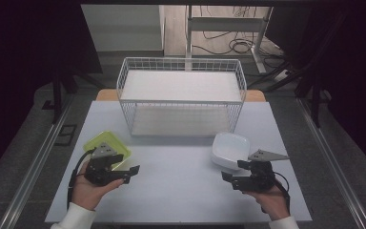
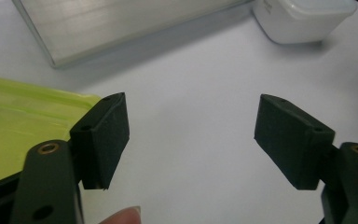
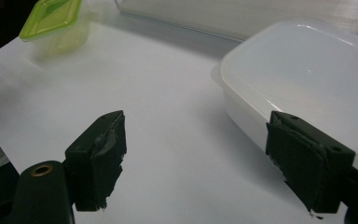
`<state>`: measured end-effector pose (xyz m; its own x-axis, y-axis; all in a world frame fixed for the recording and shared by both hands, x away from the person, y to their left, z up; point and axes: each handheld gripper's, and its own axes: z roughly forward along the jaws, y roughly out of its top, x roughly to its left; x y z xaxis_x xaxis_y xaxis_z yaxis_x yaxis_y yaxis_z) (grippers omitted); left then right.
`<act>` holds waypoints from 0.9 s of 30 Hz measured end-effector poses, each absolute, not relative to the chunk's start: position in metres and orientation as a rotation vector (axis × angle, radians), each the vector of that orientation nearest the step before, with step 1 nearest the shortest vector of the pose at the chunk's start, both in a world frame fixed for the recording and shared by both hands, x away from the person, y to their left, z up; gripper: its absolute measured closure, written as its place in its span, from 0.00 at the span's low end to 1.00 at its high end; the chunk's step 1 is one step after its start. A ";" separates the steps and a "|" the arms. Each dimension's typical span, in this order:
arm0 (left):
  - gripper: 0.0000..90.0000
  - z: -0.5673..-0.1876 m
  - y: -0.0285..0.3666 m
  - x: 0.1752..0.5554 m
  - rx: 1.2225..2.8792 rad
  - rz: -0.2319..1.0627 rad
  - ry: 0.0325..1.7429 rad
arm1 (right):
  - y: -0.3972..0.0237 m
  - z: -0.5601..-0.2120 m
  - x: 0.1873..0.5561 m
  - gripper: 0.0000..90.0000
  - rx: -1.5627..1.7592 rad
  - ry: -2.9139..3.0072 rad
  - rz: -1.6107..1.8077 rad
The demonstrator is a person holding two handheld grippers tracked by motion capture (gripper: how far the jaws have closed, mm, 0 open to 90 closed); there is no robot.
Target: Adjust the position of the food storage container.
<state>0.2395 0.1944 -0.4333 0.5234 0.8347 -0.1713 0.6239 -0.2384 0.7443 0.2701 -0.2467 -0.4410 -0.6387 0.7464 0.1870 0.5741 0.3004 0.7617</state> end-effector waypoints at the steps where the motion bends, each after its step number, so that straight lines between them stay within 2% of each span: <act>1: 0.30 -0.430 0.197 0.240 1.960 0.343 1.196 | -0.247 -0.442 0.271 0.23 1.221 2.361 1.251; 11: 0.37 -0.406 0.221 0.259 1.959 0.382 1.250 | -0.248 -0.438 0.274 0.23 1.212 2.351 1.263; 22: 0.53 -0.419 0.274 0.289 1.893 0.360 1.396 | -0.247 -0.442 0.276 0.24 1.200 2.370 1.232; 27: 0.55 -0.421 0.280 0.297 1.914 0.362 1.403 | -0.248 -0.442 0.273 0.24 1.204 2.366 1.220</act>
<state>0.2971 0.2800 -0.4208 0.3670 0.9116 -0.1853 0.7080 -0.1445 0.6913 0.2727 -0.2485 -0.4422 -0.6403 0.7505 0.1637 0.5686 0.3198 0.7579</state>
